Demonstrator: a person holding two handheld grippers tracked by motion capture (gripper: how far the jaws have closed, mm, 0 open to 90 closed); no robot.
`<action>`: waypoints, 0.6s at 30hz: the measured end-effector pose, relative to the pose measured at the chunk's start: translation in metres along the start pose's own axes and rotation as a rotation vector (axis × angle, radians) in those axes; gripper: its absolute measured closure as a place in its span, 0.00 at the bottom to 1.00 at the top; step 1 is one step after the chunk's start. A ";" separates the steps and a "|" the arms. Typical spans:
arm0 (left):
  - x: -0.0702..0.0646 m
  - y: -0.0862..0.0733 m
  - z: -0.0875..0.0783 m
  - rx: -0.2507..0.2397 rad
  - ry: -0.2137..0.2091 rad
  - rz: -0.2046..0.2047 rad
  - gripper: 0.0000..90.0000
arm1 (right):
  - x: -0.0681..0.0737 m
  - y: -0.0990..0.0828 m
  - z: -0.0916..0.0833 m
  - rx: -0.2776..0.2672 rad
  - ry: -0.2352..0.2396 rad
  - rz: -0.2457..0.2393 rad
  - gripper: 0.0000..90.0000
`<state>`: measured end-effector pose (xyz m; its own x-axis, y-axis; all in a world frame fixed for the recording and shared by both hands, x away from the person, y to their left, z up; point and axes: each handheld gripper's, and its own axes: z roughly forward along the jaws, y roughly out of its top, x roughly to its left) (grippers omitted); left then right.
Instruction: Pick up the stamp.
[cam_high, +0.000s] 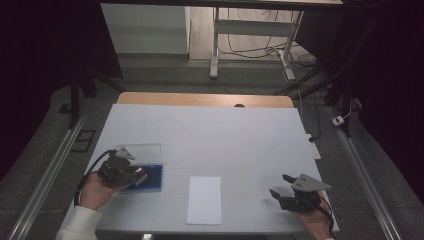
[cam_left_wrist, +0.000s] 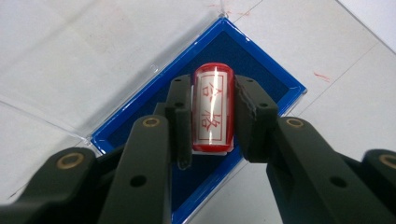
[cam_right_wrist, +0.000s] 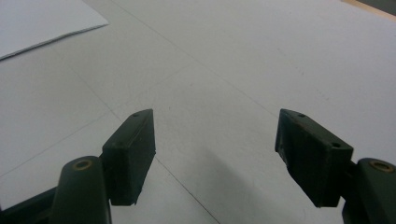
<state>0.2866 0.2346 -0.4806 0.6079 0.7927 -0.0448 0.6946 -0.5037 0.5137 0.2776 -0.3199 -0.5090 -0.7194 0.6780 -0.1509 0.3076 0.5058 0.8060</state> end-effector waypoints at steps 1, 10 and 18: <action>0.000 0.000 0.000 -0.001 -0.002 -0.002 0.77 | 0.000 0.000 -0.001 -0.004 -0.004 -0.002 0.32; 0.000 0.000 0.000 -0.005 -0.004 0.002 0.78 | 0.000 0.000 0.000 -0.001 -0.003 -0.003 0.32; 0.002 -0.002 -0.008 -0.038 -0.018 -0.004 0.78 | 0.000 -0.001 0.001 0.006 -0.001 -0.006 0.33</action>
<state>0.2837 0.2398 -0.4752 0.6120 0.7884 -0.0623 0.6823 -0.4865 0.5457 0.2781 -0.3200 -0.5103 -0.7206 0.6754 -0.1567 0.3071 0.5135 0.8013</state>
